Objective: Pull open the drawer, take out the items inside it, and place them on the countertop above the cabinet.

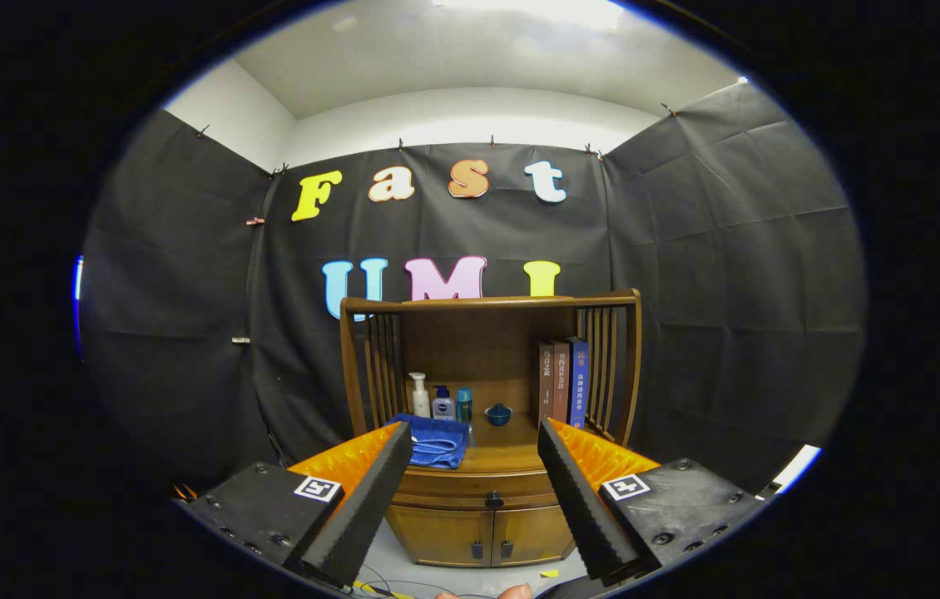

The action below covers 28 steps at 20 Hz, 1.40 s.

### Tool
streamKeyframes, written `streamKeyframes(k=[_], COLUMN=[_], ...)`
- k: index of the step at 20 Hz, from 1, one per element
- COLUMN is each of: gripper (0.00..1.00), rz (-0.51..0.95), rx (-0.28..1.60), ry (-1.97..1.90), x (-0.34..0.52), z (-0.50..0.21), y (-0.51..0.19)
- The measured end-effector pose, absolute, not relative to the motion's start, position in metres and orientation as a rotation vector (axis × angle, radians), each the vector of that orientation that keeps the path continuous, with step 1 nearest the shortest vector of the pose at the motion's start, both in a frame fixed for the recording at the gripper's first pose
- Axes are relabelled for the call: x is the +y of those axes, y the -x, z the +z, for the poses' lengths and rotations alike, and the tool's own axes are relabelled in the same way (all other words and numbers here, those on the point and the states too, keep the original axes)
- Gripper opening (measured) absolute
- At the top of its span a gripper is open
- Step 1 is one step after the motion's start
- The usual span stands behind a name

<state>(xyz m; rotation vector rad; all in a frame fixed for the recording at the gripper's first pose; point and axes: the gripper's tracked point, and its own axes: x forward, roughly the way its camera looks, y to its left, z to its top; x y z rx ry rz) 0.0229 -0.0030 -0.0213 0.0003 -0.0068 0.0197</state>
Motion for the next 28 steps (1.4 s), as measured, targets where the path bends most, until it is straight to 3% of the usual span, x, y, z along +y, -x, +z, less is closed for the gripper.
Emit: streamKeyframes(k=[9,18,23,24,28], gripper=[0.98,0.99,0.97,0.95,0.53], rz=[0.063,0.028,0.019,0.011,0.016], rx=[0.006,0.219,0.273,0.280,0.283], ry=[0.004,-0.032,-0.049,-0.036,-0.012], x=[-0.008,-0.036,-0.048,-0.053,-0.053], z=[-0.134,-0.342,-0.393,-0.395,-0.401], y=[-0.129,-0.224,-0.264,-0.267,-0.277])
